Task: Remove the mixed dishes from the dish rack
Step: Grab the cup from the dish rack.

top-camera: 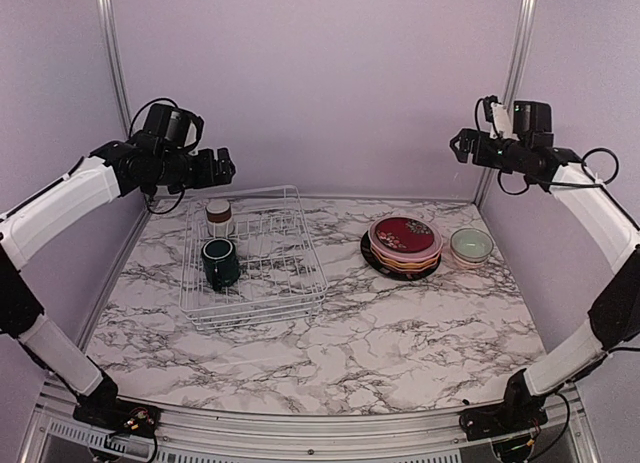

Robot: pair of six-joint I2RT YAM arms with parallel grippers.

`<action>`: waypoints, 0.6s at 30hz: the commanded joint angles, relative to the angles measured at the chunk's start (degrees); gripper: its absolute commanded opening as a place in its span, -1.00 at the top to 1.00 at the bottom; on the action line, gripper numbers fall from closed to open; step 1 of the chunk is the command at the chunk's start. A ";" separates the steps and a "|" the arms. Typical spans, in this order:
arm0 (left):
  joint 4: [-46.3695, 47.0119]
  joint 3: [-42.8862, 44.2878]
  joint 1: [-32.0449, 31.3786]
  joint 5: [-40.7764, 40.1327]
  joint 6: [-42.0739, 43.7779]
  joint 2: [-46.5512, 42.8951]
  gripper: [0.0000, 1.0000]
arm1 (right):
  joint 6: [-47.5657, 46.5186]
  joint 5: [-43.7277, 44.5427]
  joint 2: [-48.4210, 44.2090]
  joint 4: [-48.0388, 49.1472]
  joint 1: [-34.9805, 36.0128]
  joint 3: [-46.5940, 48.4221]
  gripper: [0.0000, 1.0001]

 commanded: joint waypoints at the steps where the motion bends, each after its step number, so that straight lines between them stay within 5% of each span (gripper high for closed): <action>1: -12.16 3.70 0.28 -1.54 2.54 5.08 -0.98 | 1.03 -8.37 2.97 0.46 -0.92 2.82 -0.97; 18: -24.21 7.90 0.32 0.44 3.39 16.33 -0.98 | 2.66 -21.37 4.74 -1.46 -1.23 1.01 -0.97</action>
